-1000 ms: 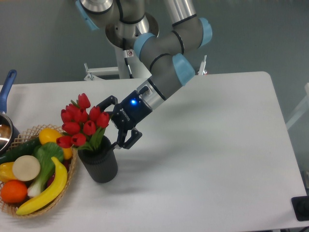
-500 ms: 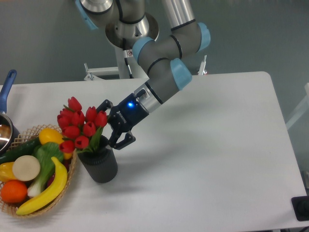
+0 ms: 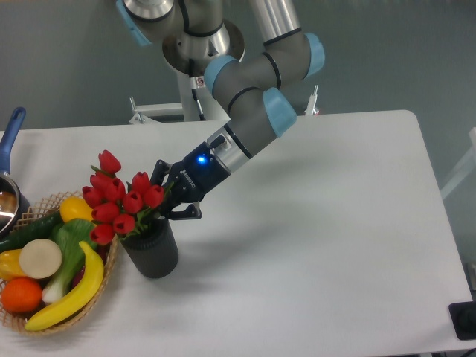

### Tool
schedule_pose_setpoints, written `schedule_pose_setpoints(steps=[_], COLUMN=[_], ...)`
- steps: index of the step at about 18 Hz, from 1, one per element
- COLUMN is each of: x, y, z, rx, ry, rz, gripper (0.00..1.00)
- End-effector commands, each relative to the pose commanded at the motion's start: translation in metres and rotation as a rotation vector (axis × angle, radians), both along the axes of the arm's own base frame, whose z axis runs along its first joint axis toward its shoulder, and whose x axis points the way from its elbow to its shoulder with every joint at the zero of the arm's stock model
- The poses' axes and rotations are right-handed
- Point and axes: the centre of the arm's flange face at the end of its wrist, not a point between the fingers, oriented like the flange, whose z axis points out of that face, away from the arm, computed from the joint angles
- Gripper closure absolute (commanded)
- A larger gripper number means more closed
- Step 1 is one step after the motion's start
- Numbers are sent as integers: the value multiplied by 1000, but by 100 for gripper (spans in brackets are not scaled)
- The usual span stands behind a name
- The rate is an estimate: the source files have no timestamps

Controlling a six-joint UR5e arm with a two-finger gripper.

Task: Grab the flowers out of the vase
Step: 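Close the gripper around the tulip stems just above the vase rim, then lift the gripped tulips straight up out of the black vase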

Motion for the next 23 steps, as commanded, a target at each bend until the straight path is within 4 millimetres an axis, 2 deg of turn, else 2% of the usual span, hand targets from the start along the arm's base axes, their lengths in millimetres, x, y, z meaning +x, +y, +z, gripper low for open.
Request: schedule_pose_setpoints(steps=[4,7,17,20,23], x=[0,0,-16,-16,-13], y=[-2,-4,1,-6,-9], z=[7,22,66,89,99], rx=[6,-3,-14,-15,-22], ry=[2,-16,-80,-108,-127], rz=[6,30,99,134,151], gripper=[100,100,100,100,100])
